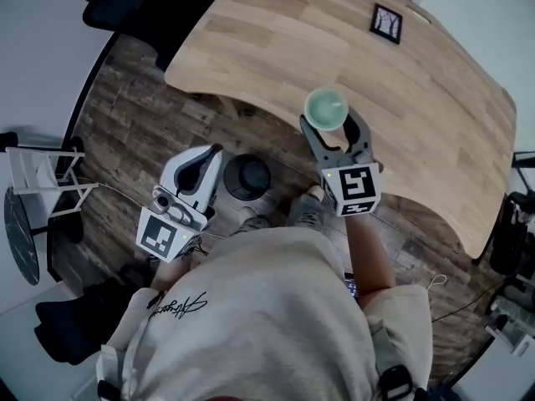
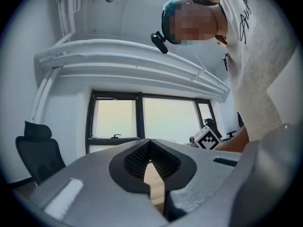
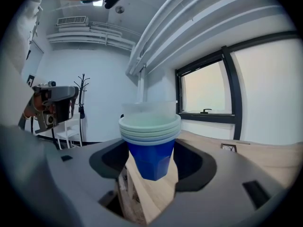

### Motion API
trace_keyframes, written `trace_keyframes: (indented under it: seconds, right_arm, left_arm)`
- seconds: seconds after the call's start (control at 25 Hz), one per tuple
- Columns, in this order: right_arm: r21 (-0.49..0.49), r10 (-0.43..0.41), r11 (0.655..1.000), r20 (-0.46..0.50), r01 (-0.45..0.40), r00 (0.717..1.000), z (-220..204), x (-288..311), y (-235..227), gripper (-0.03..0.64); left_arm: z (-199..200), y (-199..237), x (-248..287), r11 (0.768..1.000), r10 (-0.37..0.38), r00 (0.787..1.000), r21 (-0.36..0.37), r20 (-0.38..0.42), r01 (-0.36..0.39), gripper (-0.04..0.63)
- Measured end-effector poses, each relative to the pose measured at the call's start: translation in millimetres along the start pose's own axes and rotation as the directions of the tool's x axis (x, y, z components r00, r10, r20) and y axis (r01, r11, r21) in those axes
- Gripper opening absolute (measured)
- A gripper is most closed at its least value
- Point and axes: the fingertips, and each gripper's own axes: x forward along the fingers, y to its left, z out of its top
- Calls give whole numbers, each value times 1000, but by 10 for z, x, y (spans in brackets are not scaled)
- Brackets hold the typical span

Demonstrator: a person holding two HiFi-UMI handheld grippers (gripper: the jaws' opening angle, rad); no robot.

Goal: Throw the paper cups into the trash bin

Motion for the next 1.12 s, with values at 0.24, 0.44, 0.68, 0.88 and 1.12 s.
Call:
trace_keyframes:
  seconds: [0.24, 0.44, 0.68, 0.88, 1.12]
  right_arm:
    - [-21, 120, 993, 13, -120, 993, 106, 237, 603, 298]
    - [-30, 220, 975, 23, -220, 975, 214, 396, 1197, 298]
    - [-53, 325, 945, 34, -323, 945, 347, 570, 1890, 298]
    - [-59, 393, 918, 35, -391, 919, 375, 654, 2333, 298]
    - [-58, 457, 888, 4, -456, 890, 234, 773, 2632, 298]
  left_arm:
    - [103, 231, -557, 991, 130, 991, 31, 14, -131, 3]
    - [169, 382, -1114, 971, 233, 972, 47, 6, -233, 3]
    - [221, 537, -1764, 942, 332, 943, 45, 22, -333, 3]
    - [166, 650, -2170, 907, 420, 907, 40, -14, -420, 3]
    - [15, 751, -2422, 878, 478, 878, 34, -27, -477, 3]
